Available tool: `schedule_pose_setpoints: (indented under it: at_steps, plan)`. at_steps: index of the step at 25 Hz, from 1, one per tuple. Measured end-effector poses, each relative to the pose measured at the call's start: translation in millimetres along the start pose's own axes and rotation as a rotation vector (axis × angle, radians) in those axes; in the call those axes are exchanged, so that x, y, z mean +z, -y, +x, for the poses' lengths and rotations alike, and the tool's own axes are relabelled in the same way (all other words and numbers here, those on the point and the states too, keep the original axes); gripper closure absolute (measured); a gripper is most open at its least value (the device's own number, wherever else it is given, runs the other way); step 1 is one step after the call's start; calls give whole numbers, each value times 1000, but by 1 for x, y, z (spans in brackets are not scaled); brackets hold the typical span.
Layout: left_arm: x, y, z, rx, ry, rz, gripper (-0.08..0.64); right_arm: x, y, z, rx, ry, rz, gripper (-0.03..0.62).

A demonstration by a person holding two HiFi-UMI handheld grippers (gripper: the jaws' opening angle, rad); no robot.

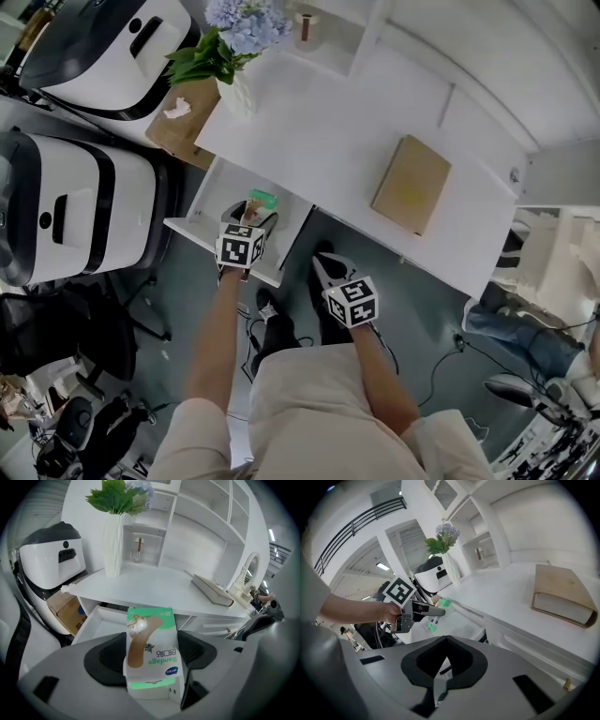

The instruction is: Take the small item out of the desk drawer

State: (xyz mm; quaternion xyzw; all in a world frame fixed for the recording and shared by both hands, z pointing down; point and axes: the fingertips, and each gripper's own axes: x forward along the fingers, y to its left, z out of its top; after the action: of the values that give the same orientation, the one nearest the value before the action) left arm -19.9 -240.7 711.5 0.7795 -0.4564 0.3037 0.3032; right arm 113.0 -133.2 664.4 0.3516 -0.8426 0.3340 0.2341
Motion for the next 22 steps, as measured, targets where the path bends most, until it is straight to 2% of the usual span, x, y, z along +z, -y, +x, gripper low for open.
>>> schedule_pose_setpoints:
  at_steps: [8,14,22]
  plan:
    - [11,6,-60,-5,112,2,206,14,-21,-1,-24,66,23,572]
    - [11,12,-113,-9,191,-7,206,28,-28,-18,-97,136,68,572]
    - [-3,28,-169,-35,255,6,206,41,-80,-28,-125,201,26,572]
